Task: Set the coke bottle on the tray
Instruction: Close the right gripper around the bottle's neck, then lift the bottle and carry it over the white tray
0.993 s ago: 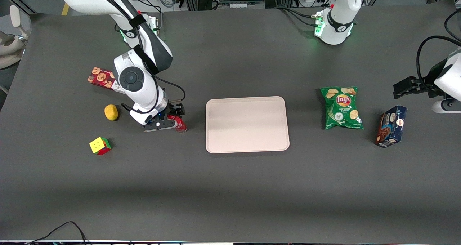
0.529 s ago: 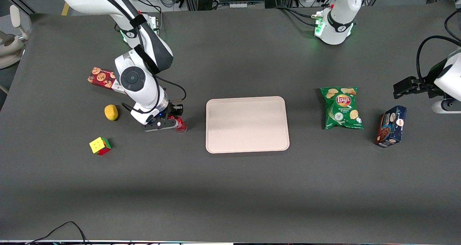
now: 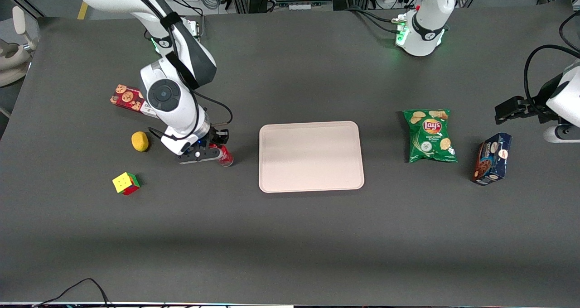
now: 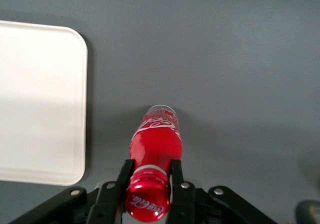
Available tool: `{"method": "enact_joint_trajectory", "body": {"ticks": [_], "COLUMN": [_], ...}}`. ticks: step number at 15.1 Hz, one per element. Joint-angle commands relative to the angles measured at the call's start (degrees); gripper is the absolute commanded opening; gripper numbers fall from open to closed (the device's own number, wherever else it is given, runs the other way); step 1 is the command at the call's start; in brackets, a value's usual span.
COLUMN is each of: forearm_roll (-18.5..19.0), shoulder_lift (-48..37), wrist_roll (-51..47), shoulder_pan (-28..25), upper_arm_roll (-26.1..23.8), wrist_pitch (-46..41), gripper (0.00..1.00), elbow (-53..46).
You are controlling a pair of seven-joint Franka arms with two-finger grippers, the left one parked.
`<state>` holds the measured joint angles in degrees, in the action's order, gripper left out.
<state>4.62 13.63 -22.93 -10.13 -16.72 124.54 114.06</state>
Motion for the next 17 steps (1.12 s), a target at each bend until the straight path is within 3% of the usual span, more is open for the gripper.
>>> {"method": "enact_joint_trajectory", "body": {"ticks": [1,5,8,10,15,17], "forearm_roll": [0.5,0.2,-0.1,-2.3,-2.1,0.6], "shoulder_lift": [-4.5,-4.4,-4.0,-3.2,6.2,10.4], "wrist_roll": [-1.2,-1.9,-4.8,-8.0,-18.1,-22.2], "shoulder_pan": [-0.3,-0.4,-0.4,-0.5,-8.3,-11.6], "upper_arm_roll": [-0.2,-1.7,-4.2,-5.2,-5.3,-5.2], "wrist_pitch": [-13.3,-25.7,-30.0,-30.9,-30.8,-30.0], "gripper": [0.0,0.0,0.0,0.0,0.0,0.0], "elbow": [-8.8,-20.5,-26.9,-30.4,-39.3,-42.2]}}
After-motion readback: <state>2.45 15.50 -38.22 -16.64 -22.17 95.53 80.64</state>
